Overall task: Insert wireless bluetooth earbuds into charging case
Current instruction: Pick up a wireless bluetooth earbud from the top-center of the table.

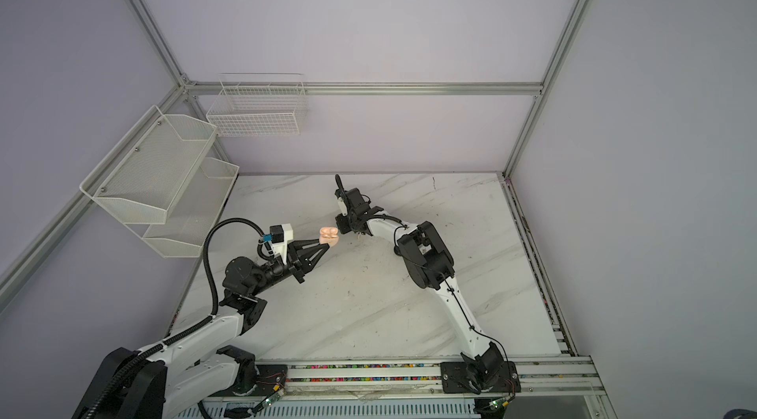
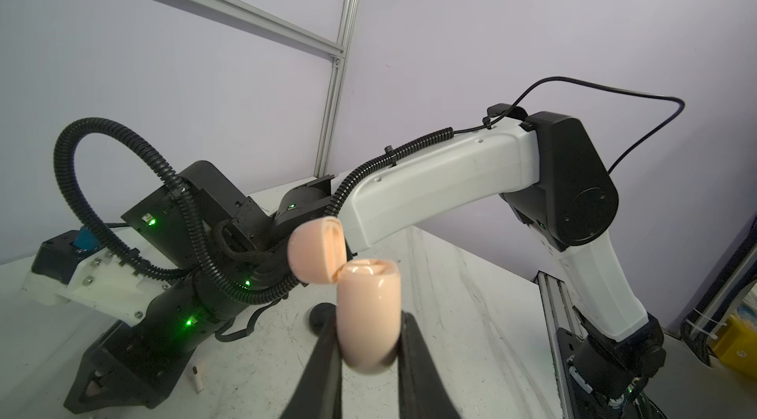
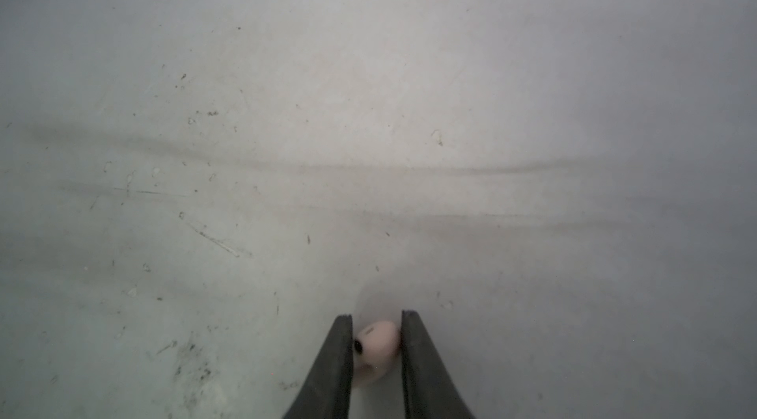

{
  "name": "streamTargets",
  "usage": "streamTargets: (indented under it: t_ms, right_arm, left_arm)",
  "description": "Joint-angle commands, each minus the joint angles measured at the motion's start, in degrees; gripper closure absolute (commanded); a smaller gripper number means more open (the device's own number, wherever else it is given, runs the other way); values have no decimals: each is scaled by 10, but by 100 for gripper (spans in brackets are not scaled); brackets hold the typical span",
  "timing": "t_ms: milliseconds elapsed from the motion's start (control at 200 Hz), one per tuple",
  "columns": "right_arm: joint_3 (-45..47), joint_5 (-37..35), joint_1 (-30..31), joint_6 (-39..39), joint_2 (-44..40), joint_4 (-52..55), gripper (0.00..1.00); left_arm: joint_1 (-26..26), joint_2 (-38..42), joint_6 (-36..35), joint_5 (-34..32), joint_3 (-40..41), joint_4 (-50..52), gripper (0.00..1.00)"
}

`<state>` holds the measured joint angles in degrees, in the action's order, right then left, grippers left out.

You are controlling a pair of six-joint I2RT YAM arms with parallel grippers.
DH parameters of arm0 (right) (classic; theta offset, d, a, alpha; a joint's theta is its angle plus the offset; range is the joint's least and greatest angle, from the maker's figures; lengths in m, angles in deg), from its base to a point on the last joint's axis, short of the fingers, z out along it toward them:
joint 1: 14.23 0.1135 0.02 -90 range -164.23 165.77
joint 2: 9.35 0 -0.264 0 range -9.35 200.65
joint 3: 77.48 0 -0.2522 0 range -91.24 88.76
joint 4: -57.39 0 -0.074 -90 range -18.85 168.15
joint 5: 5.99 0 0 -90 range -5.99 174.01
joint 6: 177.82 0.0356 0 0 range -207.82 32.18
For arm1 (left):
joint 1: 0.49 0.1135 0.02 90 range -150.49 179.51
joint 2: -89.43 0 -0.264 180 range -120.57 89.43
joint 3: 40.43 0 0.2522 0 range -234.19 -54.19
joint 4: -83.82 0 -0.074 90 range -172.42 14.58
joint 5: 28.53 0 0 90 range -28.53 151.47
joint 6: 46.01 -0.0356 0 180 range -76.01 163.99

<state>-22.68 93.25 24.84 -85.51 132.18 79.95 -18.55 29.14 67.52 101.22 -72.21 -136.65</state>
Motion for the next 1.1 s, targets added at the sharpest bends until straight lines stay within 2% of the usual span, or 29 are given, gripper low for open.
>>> streamTargets:
  t_ms: [0, 390, 615, 935, 1095]
  right_arm:
    - [12, -8, 1, 7, -29, 25, 76]
    - [46, -24, 1, 7, -77, 26, 77]
    - [107, -55, 1, 8, -131, 31, 77]
    - [201, -164, 1, 14, -257, 110, 77]
    - [225, -213, 1, 17, -338, 161, 77]
  left_arm:
    - [3, 15, 4, -8, -40, -5, 100]
    - [3, 34, 13, -26, -22, 4, 100]
    - [-4, 41, 15, -55, -5, 5, 100]
    - [-25, 33, 13, -114, 21, -23, 100]
    - [-32, 12, 18, -124, 23, -64, 100]
